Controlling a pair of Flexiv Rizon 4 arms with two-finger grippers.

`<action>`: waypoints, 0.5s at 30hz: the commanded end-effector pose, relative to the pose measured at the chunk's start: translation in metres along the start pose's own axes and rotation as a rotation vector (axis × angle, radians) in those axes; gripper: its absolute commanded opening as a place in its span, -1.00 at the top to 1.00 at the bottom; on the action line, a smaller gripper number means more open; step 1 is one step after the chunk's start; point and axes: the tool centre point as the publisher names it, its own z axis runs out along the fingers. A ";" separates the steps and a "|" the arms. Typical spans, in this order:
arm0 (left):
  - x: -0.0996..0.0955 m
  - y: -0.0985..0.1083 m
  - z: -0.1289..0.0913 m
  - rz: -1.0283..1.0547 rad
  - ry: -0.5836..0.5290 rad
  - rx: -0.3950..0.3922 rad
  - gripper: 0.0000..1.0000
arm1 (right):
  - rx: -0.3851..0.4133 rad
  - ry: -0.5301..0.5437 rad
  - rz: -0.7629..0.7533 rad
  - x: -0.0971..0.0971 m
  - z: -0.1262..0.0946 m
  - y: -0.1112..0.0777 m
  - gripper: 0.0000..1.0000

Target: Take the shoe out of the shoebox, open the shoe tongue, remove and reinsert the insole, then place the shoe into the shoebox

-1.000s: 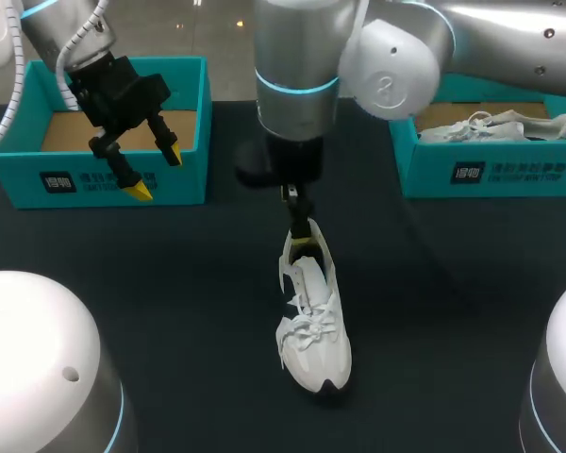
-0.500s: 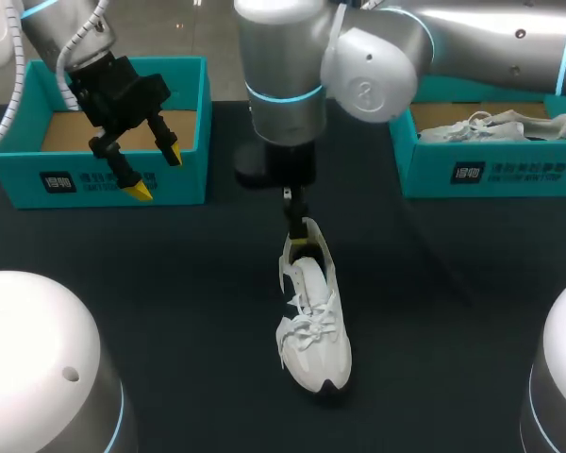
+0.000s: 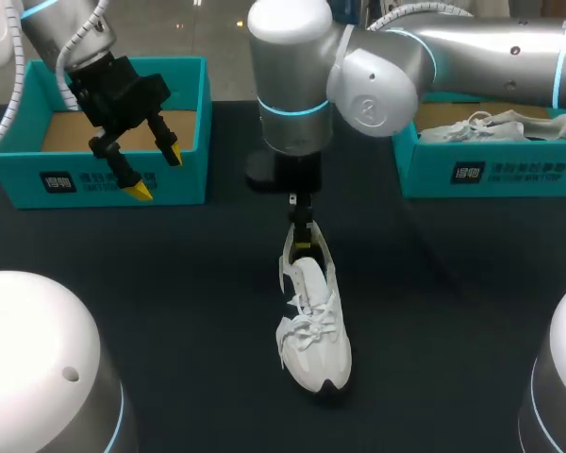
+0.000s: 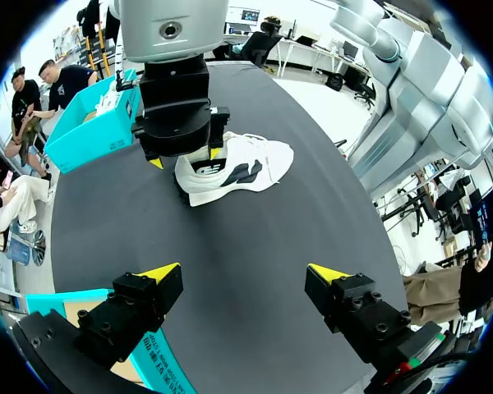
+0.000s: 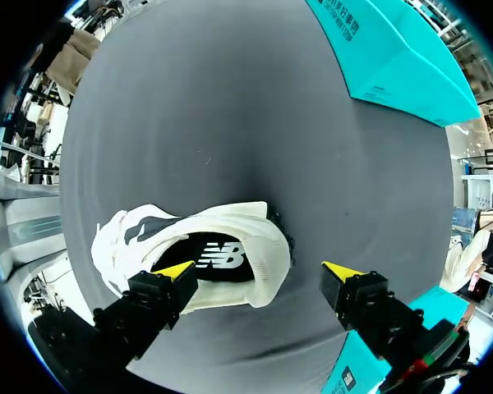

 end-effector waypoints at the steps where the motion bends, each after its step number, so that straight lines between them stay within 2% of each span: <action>1: 0.000 0.000 0.000 0.000 0.001 -0.002 -1.00 | -0.007 0.005 0.001 -0.008 0.009 0.001 -1.00; 7: 0.000 0.000 0.000 0.000 0.001 -0.002 -1.00 | -0.010 0.021 -0.006 -0.013 0.017 0.010 -1.00; 15: 0.000 0.000 0.000 0.000 0.001 -0.002 -1.00 | -0.018 0.034 0.008 -0.009 0.024 0.002 -1.00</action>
